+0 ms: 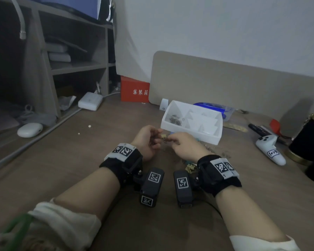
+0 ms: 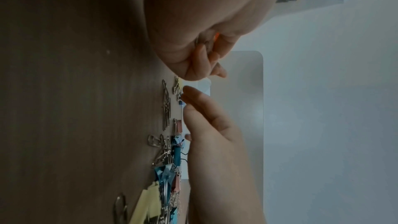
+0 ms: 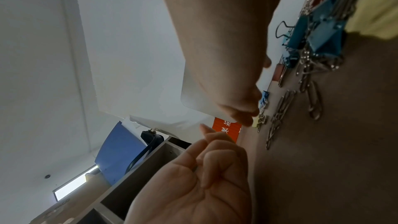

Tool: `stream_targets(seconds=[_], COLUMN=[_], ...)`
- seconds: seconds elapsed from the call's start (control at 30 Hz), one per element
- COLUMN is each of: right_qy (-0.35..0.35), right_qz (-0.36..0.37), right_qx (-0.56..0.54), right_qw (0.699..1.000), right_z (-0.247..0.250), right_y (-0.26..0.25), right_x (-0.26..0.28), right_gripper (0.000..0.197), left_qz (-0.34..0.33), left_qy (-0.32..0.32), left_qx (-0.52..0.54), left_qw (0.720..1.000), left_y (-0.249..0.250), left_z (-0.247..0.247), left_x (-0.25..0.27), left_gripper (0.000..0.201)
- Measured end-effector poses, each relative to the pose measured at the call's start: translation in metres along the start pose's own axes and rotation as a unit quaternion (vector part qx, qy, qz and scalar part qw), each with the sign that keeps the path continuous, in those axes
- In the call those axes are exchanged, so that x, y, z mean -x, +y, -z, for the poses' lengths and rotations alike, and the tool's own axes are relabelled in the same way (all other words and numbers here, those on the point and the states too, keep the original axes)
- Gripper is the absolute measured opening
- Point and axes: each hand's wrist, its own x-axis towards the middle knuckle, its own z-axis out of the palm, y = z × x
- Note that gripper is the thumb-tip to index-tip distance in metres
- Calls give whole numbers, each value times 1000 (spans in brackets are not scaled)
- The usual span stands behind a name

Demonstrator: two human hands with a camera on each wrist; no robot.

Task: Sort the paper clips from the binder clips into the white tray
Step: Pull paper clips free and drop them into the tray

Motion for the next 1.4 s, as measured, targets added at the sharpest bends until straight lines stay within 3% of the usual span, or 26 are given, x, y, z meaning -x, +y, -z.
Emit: stream_targets(seconds=[0.13, 0.47, 0.7, 0.9, 1.17, 1.4], right_qy=[-78, 49, 18, -89, -17, -46], right_qz=[17, -65, -85, -56, -47, -82], right_qx=[40, -62, -48, 52, -7, 49], right_qw=[996, 995, 995, 993, 999, 994], right_z=[1, 8, 15, 7, 20, 26], right_y=[-3, 8, 17, 13, 11, 12], right_x=[3, 19, 20, 18, 26, 28], right_gripper=[29, 43, 47, 41, 30, 7], left_qz=[4, 20, 4, -3, 0, 22], left_qy=[4, -21, -27, -47, -45, -38], left_qx=[-3, -40, -59, -63, -86, -62], left_qw=[1000, 999, 998, 997, 995, 997], left_y=[-2, -4, -4, -8, -7, -5], left_z=[1, 2, 2, 1, 2, 4], left_x=[-2, -2, -3, -2, -2, -6], left_gripper=[25, 26, 34, 32, 19, 19])
